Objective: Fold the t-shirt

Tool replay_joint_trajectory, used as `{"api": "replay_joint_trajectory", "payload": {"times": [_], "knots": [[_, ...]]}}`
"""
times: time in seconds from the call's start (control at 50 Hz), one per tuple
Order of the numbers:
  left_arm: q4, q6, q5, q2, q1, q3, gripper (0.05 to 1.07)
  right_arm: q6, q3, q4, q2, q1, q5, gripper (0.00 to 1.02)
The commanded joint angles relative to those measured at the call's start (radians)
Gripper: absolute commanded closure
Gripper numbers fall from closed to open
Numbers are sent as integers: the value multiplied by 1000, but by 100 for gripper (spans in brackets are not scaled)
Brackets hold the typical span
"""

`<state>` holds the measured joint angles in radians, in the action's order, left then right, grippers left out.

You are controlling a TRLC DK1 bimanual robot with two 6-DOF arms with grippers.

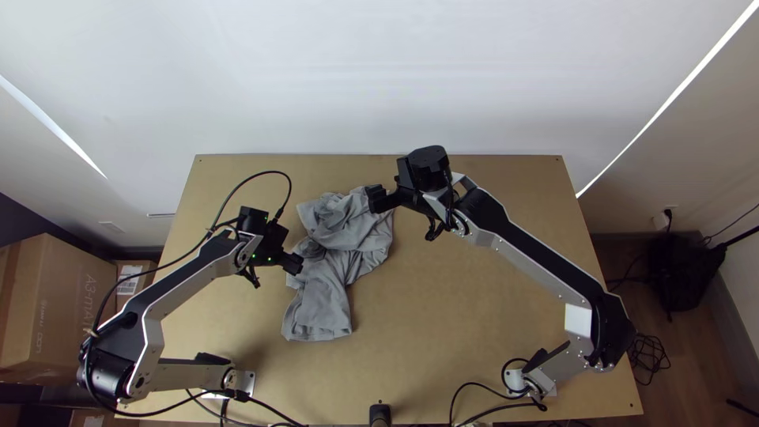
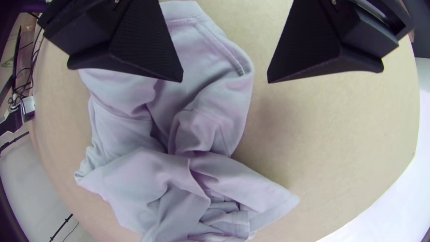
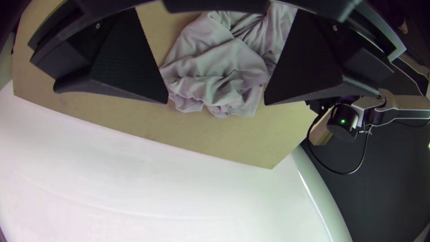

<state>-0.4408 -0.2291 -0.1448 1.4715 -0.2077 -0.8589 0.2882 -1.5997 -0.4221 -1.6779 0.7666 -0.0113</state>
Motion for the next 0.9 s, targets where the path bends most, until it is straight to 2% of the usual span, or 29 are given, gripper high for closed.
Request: {"api": "replay_joint_trajectory", "payload": {"times": [0.0,0.5,0.54,0.66,0.76,0.88], "knots": [[19,-13,1,30,-6,-37,17,26,4,-3,-28,-7,-7,4],[50,19,-1,99,-75,-68,19,25,-11,66,-62,-6,-7,4],[76,25,-1,102,-78,-58,29,25,-25,66,-74,-6,-7,4],[175,62,-1,99,-81,-22,75,19,-57,66,-117,-7,-9,4],[203,79,-1,107,-82,-11,103,23,-74,66,-163,-7,-9,4],[201,88,-1,101,-76,-5,105,25,-111,66,-236,-12,-9,4]]}}
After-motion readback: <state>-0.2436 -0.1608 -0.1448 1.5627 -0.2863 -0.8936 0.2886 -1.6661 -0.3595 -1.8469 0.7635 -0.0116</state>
